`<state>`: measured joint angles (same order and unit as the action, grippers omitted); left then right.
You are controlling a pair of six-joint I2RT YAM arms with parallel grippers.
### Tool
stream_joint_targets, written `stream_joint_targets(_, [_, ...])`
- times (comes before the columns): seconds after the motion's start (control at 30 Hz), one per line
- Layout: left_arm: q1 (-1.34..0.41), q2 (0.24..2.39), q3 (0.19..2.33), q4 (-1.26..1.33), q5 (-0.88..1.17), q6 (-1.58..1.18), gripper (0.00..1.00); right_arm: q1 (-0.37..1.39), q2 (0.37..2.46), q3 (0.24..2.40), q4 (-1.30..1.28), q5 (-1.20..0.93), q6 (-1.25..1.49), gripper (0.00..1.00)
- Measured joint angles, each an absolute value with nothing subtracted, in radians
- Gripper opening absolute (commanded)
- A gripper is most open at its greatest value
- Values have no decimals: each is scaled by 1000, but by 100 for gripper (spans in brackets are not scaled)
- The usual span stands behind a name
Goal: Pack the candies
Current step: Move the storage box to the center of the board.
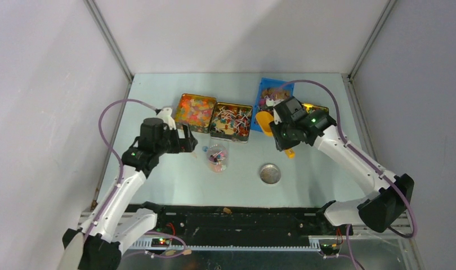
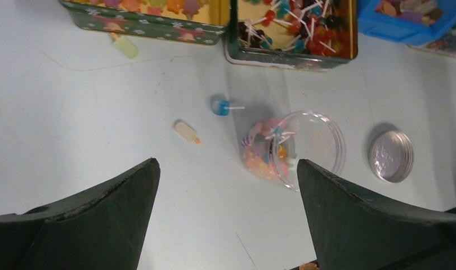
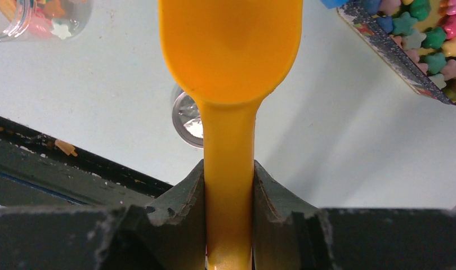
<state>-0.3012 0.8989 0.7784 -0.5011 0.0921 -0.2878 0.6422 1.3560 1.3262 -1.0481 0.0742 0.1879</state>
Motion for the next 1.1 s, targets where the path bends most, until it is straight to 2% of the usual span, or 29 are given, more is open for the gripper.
stream_joint_targets(0.33, [-104, 990, 779, -493, 249, -287, 100, 607, 1378, 1345, -1047, 33, 184, 0])
stream_joint_targets(0.63, [-19, 1099, 824, -484, 300, -305, 99, 633, 1627, 1619, -1069, 22, 162, 0])
stream_joint_targets(0.87, [3, 1234, 945, -442, 300, -353, 96, 687, 1816, 1825, -1084, -9, 146, 0])
stream_joint_targets(1.1, [73, 1484, 1136, -411, 255, -407, 94, 733, 1885, 1887, -1091, -43, 146, 0])
